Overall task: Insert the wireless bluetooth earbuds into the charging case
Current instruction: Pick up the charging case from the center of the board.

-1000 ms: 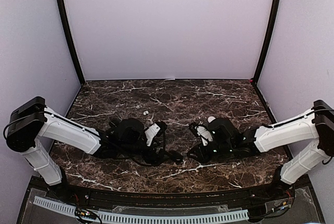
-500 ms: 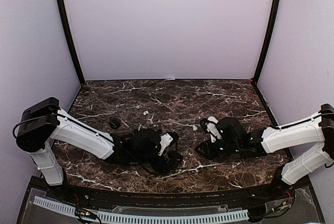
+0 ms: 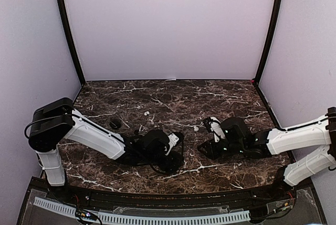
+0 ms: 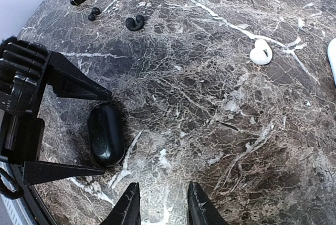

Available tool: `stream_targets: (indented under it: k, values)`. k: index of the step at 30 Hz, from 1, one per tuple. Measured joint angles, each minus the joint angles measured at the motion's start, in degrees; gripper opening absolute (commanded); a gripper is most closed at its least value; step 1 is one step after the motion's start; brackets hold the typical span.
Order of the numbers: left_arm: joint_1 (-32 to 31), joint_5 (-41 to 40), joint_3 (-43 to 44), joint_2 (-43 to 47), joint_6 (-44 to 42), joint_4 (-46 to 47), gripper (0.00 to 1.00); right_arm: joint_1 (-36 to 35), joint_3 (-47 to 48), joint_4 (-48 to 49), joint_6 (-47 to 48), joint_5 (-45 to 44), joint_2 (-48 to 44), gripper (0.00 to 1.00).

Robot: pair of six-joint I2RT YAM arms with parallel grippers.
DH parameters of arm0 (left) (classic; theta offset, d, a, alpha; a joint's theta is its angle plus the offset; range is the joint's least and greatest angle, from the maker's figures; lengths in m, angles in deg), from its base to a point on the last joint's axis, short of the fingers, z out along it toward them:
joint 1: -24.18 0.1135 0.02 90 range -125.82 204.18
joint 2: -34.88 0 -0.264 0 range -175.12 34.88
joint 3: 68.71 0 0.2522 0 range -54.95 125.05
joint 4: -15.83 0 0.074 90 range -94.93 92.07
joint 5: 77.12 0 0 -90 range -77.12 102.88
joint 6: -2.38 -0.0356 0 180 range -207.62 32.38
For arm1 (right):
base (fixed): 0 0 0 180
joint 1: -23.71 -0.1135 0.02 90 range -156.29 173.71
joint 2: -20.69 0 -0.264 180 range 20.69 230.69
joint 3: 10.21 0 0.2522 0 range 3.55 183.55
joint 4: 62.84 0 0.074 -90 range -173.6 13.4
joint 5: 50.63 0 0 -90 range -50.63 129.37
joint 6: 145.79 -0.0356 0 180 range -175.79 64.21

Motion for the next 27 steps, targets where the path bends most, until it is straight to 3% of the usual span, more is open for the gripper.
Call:
stream_targets:
  k: [4,8,15,21,27]
  values:
    - [-0.07,-0.81,0.66,-0.68,0.04,0.15,0.90,0.00,-0.02,0.02,0.02,0.02,-0.09,0.31]
    - [-0.07,-1.53,1.22,-1.11,0.15,0.00,0.74,0.00,-0.02,0.02,0.09,0.04,-0.09,0.31]
    - [0.02,0.61,1.57,-1.05,0.59,-0.37,0.70,0.00,-0.02,0.02,1.84,0.76,-0.22,0.34]
    - [2.82,14.43,-1.16,3.34,2.43,0.94,0.66,0.00,-0.02,1.07,8.15,5.40,-4.83,0.48]
    - [11.45,31.87,-7.39,11.65,6.47,8.22,0.65,0.04,-0.39,5.35,14.84,6.25,-11.19,0.56]
